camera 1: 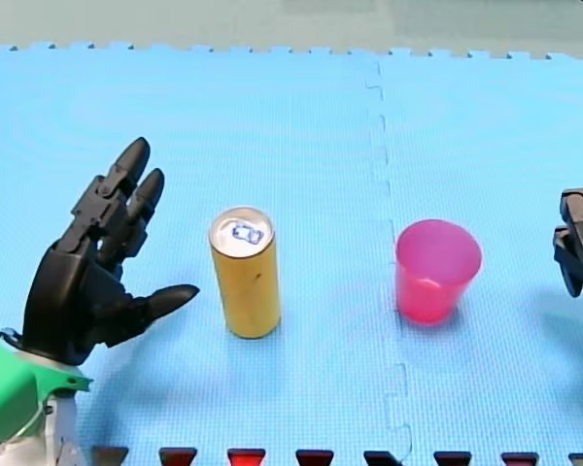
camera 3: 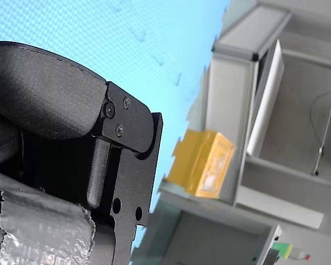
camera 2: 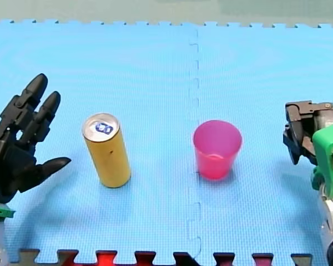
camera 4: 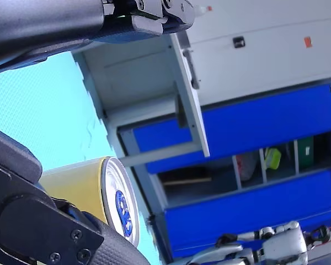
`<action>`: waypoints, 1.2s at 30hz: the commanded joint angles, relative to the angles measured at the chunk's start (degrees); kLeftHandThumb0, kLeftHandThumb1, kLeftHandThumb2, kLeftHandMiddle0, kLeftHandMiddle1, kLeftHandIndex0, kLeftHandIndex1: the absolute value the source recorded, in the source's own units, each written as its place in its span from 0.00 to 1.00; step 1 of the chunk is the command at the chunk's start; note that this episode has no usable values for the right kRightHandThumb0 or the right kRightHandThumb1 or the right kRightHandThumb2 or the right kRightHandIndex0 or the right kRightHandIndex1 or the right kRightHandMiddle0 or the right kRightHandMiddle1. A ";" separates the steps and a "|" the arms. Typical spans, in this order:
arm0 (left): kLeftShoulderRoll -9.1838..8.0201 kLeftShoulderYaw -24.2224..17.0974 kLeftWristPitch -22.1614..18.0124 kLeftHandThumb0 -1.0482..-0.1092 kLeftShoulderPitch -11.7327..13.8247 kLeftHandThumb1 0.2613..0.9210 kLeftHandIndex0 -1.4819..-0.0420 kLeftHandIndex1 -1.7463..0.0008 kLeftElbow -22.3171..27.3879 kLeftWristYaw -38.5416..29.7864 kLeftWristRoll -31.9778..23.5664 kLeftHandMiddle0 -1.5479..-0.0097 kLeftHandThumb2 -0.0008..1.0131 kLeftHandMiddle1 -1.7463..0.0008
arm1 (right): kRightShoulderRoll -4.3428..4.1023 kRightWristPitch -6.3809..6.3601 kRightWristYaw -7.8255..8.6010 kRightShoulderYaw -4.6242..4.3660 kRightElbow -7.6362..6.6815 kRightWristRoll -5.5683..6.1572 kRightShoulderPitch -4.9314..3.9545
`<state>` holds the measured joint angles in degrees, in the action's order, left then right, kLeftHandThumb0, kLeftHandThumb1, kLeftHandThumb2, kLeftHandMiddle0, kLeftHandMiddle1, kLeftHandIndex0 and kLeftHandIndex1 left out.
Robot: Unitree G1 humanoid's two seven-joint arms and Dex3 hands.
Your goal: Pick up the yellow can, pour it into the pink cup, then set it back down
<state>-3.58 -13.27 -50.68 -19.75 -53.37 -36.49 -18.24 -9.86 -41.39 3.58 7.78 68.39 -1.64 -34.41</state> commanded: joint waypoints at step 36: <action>-1.04 -1.17 -0.31 0.14 -1.43 0.71 0.89 1.00 -0.20 -3.80 -2.00 0.89 0.00 1.00 | -0.71 1.16 0.16 0.28 0.04 0.21 -0.01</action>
<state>-4.34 -14.19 -50.96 -20.90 -53.61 -39.96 -19.78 -10.27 -40.32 3.89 7.97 68.38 -1.61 -34.42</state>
